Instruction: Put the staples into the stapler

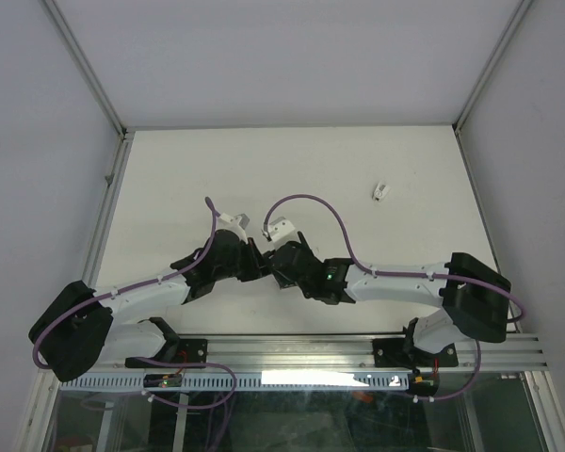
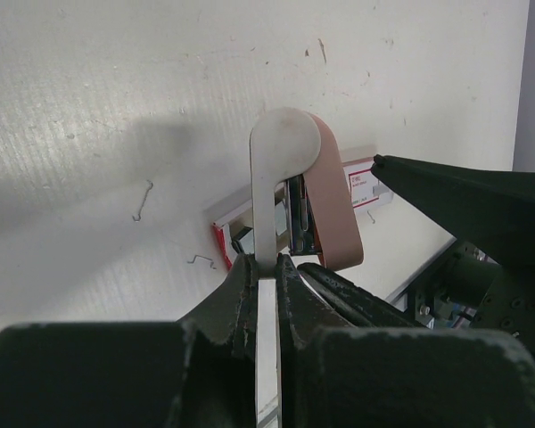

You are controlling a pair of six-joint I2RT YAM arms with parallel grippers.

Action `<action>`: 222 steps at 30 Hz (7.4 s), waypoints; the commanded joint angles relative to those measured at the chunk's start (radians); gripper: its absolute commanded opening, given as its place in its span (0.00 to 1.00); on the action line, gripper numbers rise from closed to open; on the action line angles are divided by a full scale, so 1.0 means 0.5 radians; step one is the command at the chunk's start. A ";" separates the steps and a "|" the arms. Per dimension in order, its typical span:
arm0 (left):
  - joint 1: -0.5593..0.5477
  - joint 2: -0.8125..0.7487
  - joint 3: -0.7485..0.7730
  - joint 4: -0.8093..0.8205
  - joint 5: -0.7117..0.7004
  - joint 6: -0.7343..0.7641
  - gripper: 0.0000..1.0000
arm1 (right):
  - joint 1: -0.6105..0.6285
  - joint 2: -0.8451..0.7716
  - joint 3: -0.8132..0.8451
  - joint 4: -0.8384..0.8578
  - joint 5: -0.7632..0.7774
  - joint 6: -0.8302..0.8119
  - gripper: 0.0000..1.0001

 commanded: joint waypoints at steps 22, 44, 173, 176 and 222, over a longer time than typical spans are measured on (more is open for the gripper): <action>-0.017 -0.218 0.042 -0.065 0.012 0.176 0.00 | -0.443 -0.389 -0.107 0.068 -0.282 -0.046 0.55; 0.309 -0.076 -0.089 0.367 0.355 -0.045 0.00 | -1.018 -0.759 -0.404 0.303 -1.444 0.142 0.61; 0.575 -0.689 0.573 -0.578 0.049 0.517 0.94 | -1.945 0.073 0.243 0.294 -1.251 0.017 0.08; 0.471 -0.655 0.521 -0.449 0.079 0.400 0.93 | -1.718 -0.274 -0.033 0.463 -1.377 -0.093 0.08; -0.086 -0.171 0.449 0.153 0.241 -0.009 0.33 | -0.539 -1.118 -0.735 1.023 -1.202 -0.647 0.07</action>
